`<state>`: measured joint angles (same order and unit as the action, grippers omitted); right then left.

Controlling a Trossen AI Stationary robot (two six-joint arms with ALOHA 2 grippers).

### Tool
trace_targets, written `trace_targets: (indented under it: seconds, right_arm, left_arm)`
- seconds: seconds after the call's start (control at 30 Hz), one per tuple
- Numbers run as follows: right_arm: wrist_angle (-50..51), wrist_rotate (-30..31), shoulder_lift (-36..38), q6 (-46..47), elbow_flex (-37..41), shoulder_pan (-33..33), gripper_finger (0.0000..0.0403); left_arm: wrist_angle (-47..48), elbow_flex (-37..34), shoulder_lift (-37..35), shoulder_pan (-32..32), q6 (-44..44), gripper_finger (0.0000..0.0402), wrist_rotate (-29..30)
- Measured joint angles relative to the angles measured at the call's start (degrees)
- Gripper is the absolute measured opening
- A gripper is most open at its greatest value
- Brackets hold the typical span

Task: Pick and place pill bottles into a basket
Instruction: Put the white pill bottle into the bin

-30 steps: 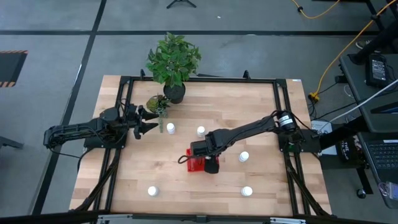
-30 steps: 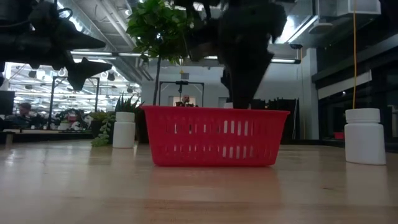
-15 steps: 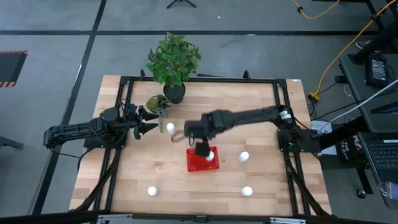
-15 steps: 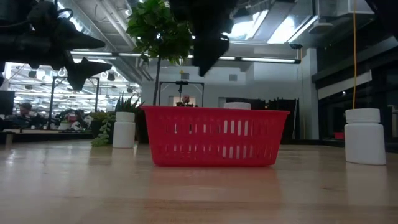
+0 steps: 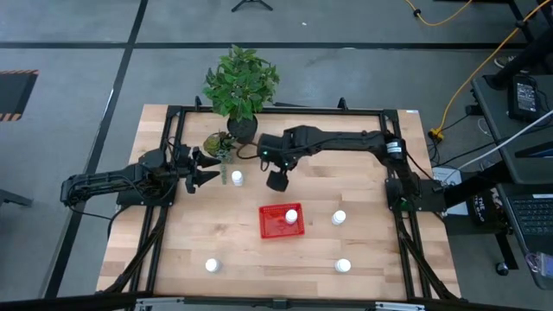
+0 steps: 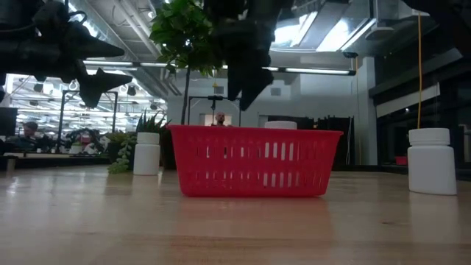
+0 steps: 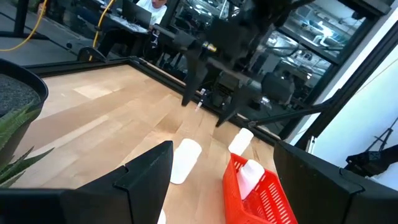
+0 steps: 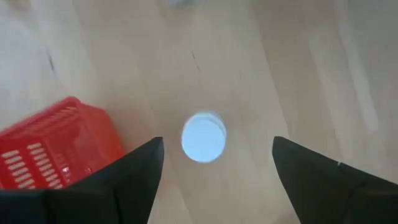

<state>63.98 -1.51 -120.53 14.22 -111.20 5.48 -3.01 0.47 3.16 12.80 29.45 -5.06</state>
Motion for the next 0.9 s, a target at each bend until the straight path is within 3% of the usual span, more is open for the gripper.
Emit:
trace_targets:
  seconds: [0.9]
  right_arm:
    - [-16.5, -3.1, 0.0, 2.3, 15.9, -1.2, 0.0300]
  left_arm:
    - [0.0, 0.0, 0.0, 0.0, 1.3, 0.0271, 0.7]
